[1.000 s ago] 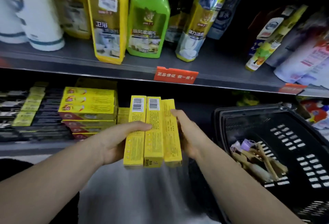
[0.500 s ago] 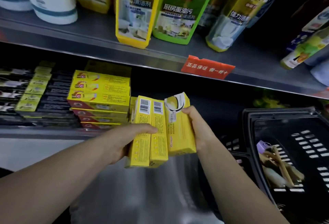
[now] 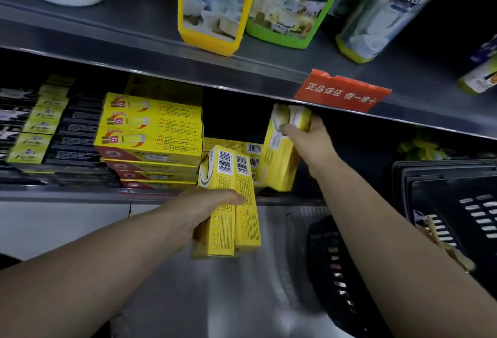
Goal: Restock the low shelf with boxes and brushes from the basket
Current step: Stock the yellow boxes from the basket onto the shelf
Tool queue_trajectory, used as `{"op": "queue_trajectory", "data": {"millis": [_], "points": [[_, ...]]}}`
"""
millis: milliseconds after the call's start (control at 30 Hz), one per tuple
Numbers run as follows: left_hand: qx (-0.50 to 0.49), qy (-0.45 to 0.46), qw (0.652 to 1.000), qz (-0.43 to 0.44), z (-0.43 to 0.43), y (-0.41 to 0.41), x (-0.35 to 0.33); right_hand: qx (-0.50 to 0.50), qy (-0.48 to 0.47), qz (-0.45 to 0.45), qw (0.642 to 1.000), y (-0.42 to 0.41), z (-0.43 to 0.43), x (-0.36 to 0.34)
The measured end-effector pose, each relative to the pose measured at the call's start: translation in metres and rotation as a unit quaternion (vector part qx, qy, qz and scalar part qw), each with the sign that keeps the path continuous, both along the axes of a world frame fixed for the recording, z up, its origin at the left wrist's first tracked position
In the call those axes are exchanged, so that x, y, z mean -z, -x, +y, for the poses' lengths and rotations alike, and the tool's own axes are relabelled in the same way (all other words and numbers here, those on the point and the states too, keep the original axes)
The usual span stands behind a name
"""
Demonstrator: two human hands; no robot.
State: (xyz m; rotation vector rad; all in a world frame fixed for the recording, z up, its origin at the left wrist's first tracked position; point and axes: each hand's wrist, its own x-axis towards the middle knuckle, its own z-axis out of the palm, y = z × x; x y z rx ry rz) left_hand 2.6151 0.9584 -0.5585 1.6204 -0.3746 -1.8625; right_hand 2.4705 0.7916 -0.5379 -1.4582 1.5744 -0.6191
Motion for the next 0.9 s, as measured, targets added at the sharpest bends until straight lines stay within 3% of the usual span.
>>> {"op": "queue_trajectory", "data": {"millis": [167, 433, 500, 633, 733, 900], "points": [[0.010, -0.010, 1.000, -0.008, -0.008, -0.003, 0.004, 0.040, 0.069, -0.029, 0.996, -0.012, -0.037, 0.010], [0.011, -0.015, 1.000, 0.004, -0.014, -0.002, 0.012, -0.074, -0.038, -0.126, 0.989, -0.026, -0.076, 0.059], [0.016, -0.017, 1.000, 0.004, -0.015, -0.001, 0.014, -0.107, -0.046, -0.060, 0.991, -0.023, -0.082, 0.072], [0.025, -0.020, 0.999, 0.009, -0.017, 0.003, 0.017, -0.183, 0.029, 0.106, 0.977, -0.019, -0.097, 0.075], [0.025, -0.020, 0.999, 0.018, -0.019, 0.005, 0.017, -0.292, 0.073, 0.224, 0.927, -0.018, -0.110, 0.069], [0.028, -0.017, 0.999, 0.024, -0.023, 0.007, 0.016, -0.391, 0.051, 0.360, 0.846, -0.020, -0.108, 0.093]]}}
